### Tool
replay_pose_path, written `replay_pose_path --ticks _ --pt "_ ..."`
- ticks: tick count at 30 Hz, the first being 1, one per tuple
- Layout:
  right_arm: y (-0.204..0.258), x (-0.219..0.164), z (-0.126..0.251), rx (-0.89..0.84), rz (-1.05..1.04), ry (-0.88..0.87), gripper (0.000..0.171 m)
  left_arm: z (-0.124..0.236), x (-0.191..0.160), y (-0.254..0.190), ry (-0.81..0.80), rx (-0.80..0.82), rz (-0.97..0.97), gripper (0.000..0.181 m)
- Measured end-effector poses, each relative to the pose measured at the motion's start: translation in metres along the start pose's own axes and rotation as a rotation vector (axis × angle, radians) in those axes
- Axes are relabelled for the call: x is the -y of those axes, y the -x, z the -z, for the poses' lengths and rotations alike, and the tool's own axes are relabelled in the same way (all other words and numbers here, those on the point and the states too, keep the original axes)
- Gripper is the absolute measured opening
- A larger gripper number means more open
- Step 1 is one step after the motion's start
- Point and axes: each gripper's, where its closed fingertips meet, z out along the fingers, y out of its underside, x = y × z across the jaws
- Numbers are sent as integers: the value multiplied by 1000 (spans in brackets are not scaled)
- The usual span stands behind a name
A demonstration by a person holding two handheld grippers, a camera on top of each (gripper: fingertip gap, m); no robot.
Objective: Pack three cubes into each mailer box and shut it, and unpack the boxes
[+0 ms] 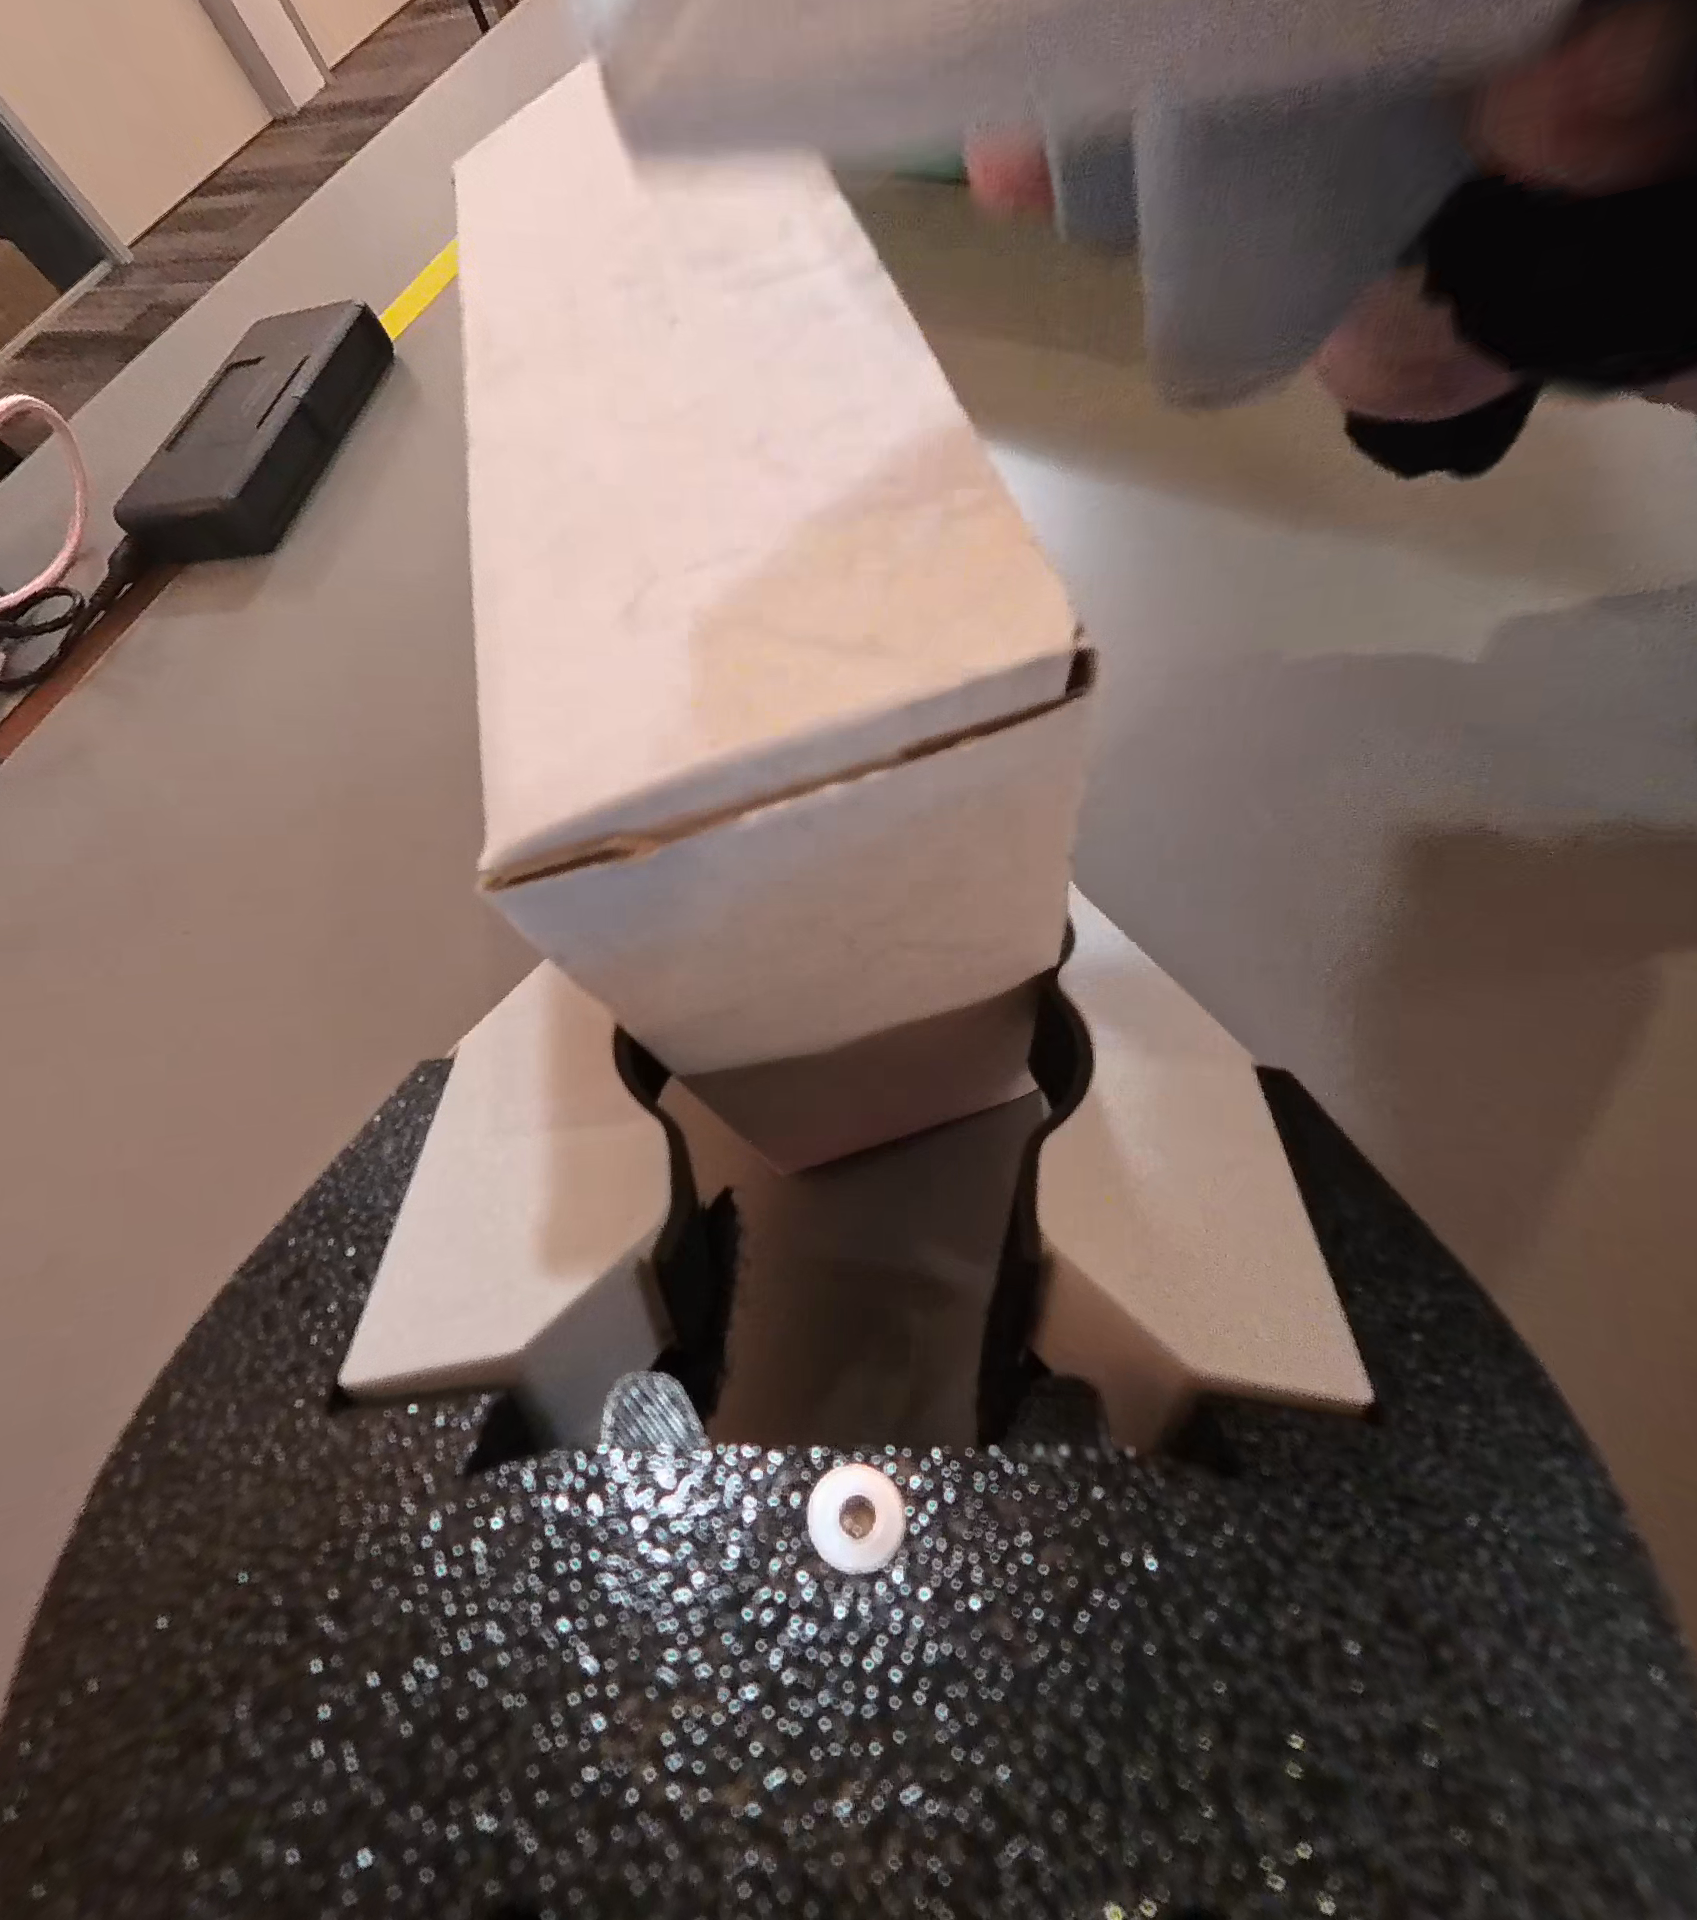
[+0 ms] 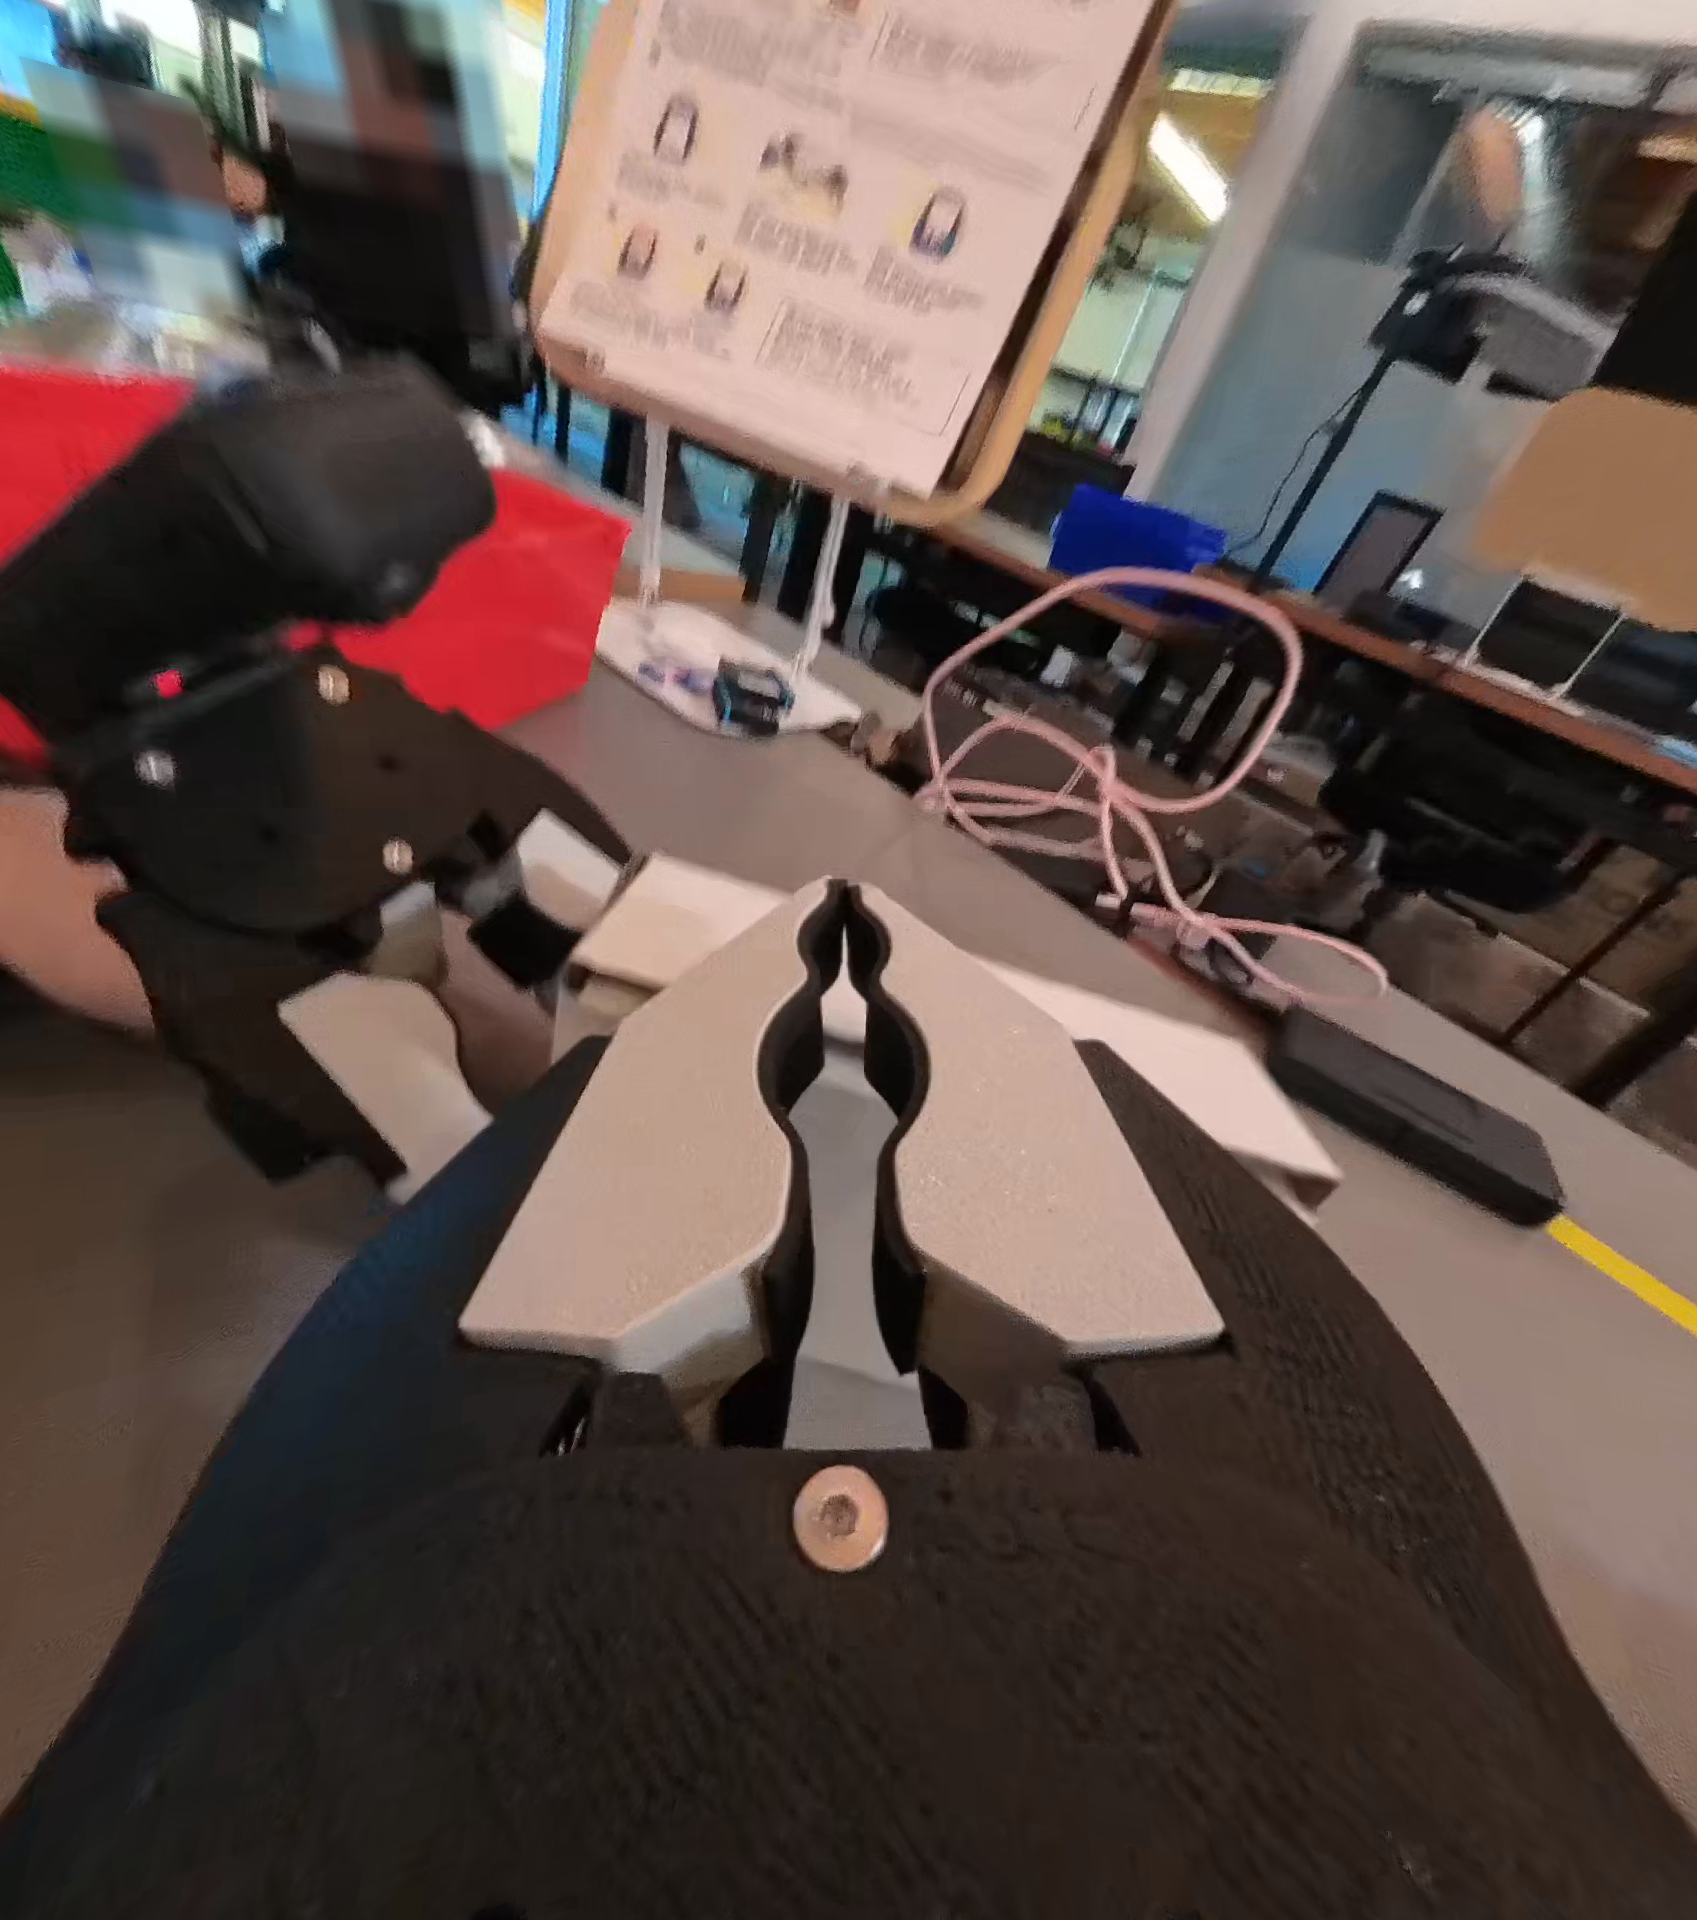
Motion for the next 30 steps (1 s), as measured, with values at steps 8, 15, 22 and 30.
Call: replay_pose_path --ticks 8,15,22,30 --pt "-53 -11 7 -155 -165 -19 0 0 0 0 -2 -2 -2 67" --pt "-86 -49 14 -252 -205 97 0 0 0 0 -6 -5 -3 67" --pt "-57 -29 11 -139 -107 64 0 0 0 0 -11 -6 -3 67" --pt "-26 -5 22 -33 174 -108 0 0 1 -1 -10 1 -33 67"
